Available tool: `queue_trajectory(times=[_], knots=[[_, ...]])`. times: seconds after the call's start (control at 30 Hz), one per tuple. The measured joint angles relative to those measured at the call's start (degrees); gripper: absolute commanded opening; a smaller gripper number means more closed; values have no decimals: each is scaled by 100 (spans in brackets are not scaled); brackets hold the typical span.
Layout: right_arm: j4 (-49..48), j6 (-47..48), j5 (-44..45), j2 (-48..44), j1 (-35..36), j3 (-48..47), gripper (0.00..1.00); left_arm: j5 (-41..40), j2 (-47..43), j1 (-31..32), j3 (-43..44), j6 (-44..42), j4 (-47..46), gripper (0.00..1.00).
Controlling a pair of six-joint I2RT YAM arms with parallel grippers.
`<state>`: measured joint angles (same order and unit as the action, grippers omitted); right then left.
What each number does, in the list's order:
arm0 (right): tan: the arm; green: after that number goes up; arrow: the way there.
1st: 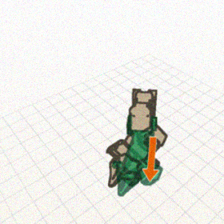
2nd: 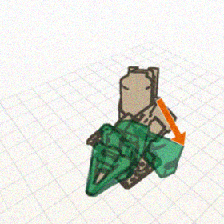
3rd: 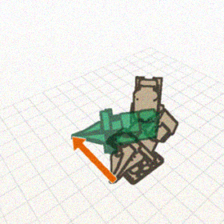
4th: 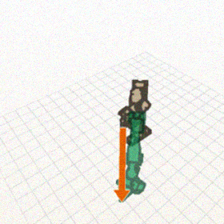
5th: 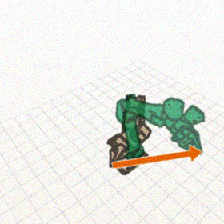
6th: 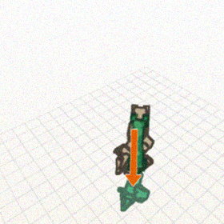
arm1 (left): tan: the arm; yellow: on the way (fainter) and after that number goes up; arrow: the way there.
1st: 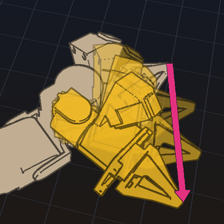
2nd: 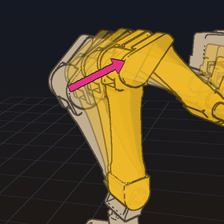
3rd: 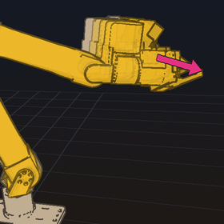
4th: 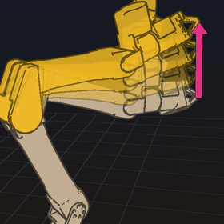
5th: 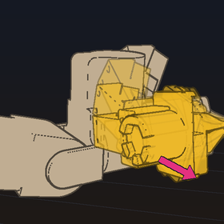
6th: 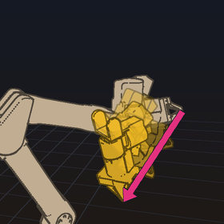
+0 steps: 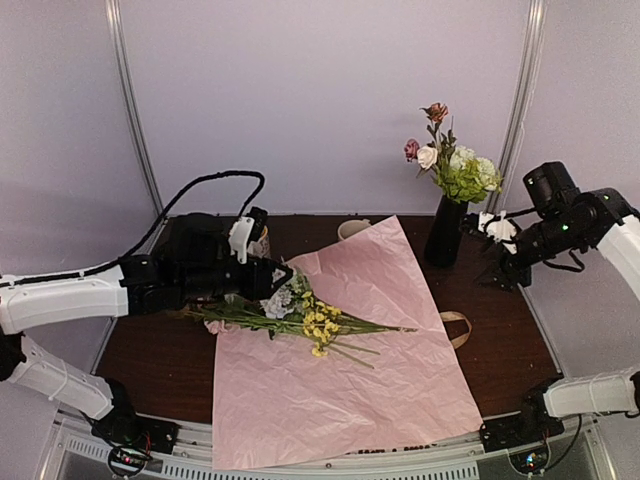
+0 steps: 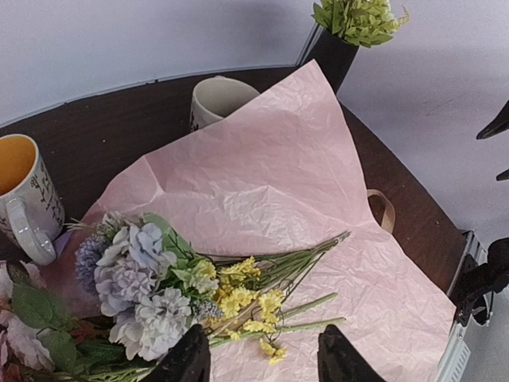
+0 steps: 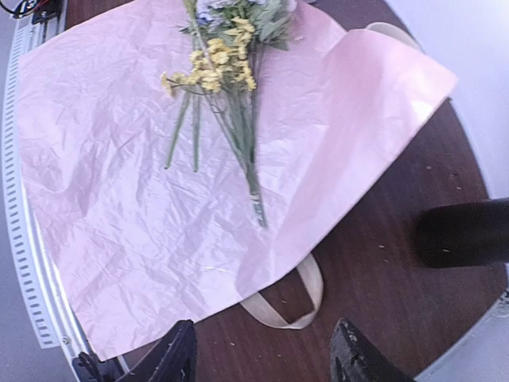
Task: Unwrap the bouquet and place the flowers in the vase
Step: Place the vase at the corner of the board, then pick up the fake flower from the flattened wrapping paper.
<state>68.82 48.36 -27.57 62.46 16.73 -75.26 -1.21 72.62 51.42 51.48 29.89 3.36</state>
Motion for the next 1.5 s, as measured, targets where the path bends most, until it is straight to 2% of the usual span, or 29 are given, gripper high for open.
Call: queue_trajectory(times=[0.2, 0.4, 0.57, 0.73, 0.87, 1.0, 1.2, 1.4, 1.5], knots=[[-835, -533, -243, 551, 1311, 767, 37, -249, -623, 120, -450, 184, 804, 49], [-1746, -1093, -26, 2120, 2181, 660, 27, -435, -833, 190, -1106, 592, 1226, 49], [-2138, -1425, 295, 3536, 2393, -2, 26, -704, -918, 190, -1355, 942, 1263, 49], [-2280, -1670, 413, 4389, 2441, -691, 27, -1217, -975, 190, -1366, 1342, 1156, 49], [-2326, -1818, 391, 4675, 2640, -1137, 25, -1543, -973, 190, -1368, 1733, 1084, 49], [-2310, -1849, 350, 4686, 3150, -1370, 23, -1853, -1091, 190, -1469, 2037, 1143, 49], [-2229, -1867, 345, 5051, 3781, -1939, 23, -2533, -1816, 190, -1587, 2470, 1720, 50], [-2210, -2026, 820, 6037, 4017, -3176, 25, -3357, -2555, 190, -1670, 2833, 2275, 52], [-2181, -2105, 1010, 6544, 4041, -3912, 22, -3580, -2671, 190, -1709, 2964, 2474, 52]])
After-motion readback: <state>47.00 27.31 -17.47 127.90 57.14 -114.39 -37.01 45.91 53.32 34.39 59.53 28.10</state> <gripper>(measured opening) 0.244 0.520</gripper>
